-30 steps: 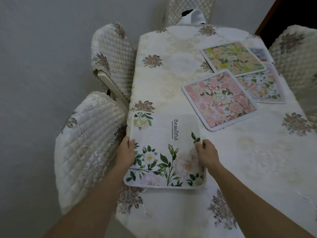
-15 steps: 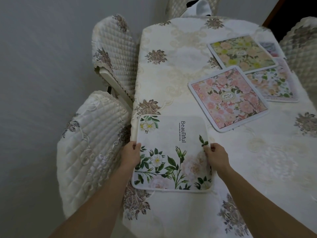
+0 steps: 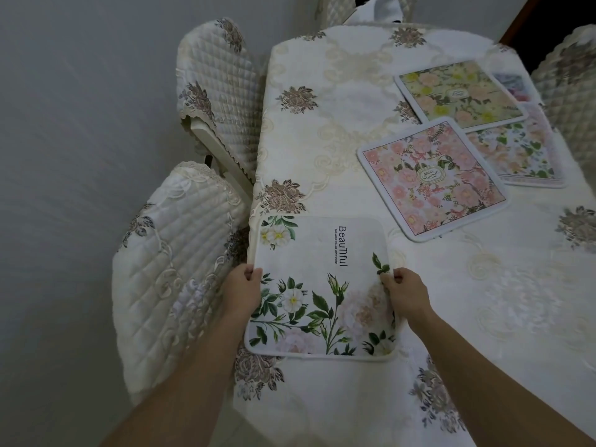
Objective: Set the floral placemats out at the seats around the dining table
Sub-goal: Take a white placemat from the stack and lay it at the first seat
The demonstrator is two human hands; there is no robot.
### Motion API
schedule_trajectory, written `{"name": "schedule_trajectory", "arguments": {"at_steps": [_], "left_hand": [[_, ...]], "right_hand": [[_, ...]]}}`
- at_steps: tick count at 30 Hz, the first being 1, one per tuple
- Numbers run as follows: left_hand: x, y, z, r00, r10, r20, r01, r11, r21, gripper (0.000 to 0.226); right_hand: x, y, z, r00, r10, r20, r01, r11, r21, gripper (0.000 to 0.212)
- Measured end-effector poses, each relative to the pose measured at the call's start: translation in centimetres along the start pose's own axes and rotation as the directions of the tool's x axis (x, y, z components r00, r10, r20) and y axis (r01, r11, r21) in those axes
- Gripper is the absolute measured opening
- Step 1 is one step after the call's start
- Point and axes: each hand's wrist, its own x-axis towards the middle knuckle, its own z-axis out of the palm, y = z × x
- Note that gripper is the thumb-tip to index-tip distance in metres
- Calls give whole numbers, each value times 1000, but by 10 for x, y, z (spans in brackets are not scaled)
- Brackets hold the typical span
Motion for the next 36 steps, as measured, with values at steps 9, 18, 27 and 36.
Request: {"name": "schedule_trajectory", "arguments": {"at_steps": [9,18,27,36], "left_hand": [[-12,-8,-8,976,190,-103,-175,974,143,15],[-7,-15,-10,969,229,-98,-214,966,146,14],[-5,-12,-6,954,279,-112,-216,894,392,26],[-13,8,58,655,675,339,-721,425,547,57]], "right_hand": [[-4,-1,0,998,-52,17,53,997,-63,23],[-7,1,0,1000,-26,-11,25,998,-64,25],[-12,-6,5,978,-63,-197,41,993,-110,30],[-33,-32,111,763,-645,37,570,644,-511,50]]}}
